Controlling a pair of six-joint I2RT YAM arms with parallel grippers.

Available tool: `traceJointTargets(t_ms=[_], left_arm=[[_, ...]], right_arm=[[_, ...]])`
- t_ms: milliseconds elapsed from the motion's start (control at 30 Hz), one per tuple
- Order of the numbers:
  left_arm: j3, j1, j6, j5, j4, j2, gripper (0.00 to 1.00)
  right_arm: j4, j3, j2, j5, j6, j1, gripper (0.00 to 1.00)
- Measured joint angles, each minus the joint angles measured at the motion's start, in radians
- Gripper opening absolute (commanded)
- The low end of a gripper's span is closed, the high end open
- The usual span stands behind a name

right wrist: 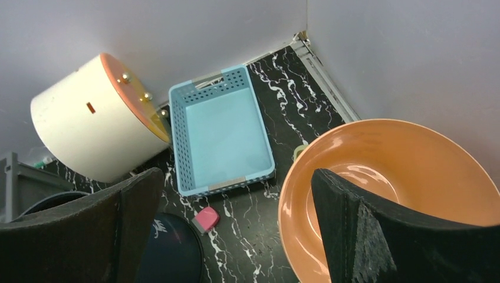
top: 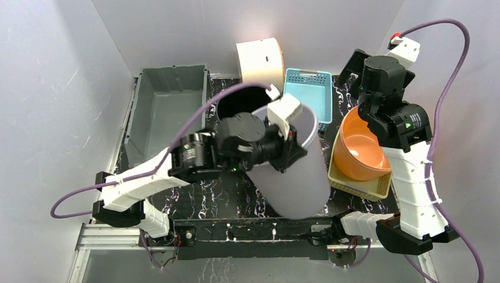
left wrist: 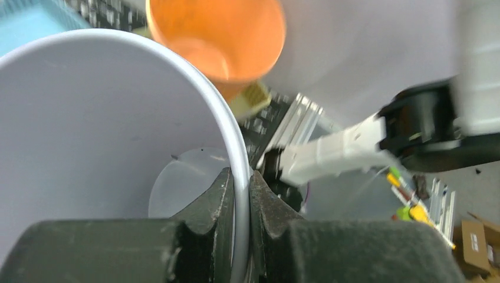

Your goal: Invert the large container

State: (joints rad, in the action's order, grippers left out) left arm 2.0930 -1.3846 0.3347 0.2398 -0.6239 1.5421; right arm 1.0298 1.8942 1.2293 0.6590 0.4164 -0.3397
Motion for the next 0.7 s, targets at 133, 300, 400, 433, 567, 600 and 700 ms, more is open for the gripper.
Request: traceJointTargets(t_ms=[133, 300, 400, 433, 567, 600, 700], left_arm=[[-0.336, -0.004, 0.108, 0.003, 0.072, -0.105, 0.0], [-0.738, -0.016, 0.217, 0.083, 0.231, -0.383, 0.0], [-0.895, -0.005, 0.281, 0.158, 0.355, -0.534, 0.0], [-0.939, -0.004, 0.3, 0.18, 0.406, -0.568, 0.0], [-1.064, -0.005, 0.33, 0.219, 0.583, -0.611, 0.0], [-1.082, -0.005, 0.322, 0.22, 0.612, -0.603, 0.0], [-1.097, -0.005, 0.282, 0.204, 0.64, -0.554, 0.0]], right_arm=[[0.022, -0.022, -0.006, -0.012, -0.005, 0.0, 0.98], [0.04, -0.062, -0.012, -0.067, -0.023, 0.0, 0.98], [0.047, -0.096, -0.022, -0.114, -0.023, 0.0, 0.98], [0.049, -0.105, -0.024, -0.131, -0.023, 0.0, 0.98], [0.063, -0.128, -0.023, -0.222, -0.018, 0.0, 0.98], [0.061, -0.138, -0.024, -0.254, -0.017, 0.0, 0.98], [0.06, -0.176, -0.024, -0.357, -0.006, 0.0, 0.98]])
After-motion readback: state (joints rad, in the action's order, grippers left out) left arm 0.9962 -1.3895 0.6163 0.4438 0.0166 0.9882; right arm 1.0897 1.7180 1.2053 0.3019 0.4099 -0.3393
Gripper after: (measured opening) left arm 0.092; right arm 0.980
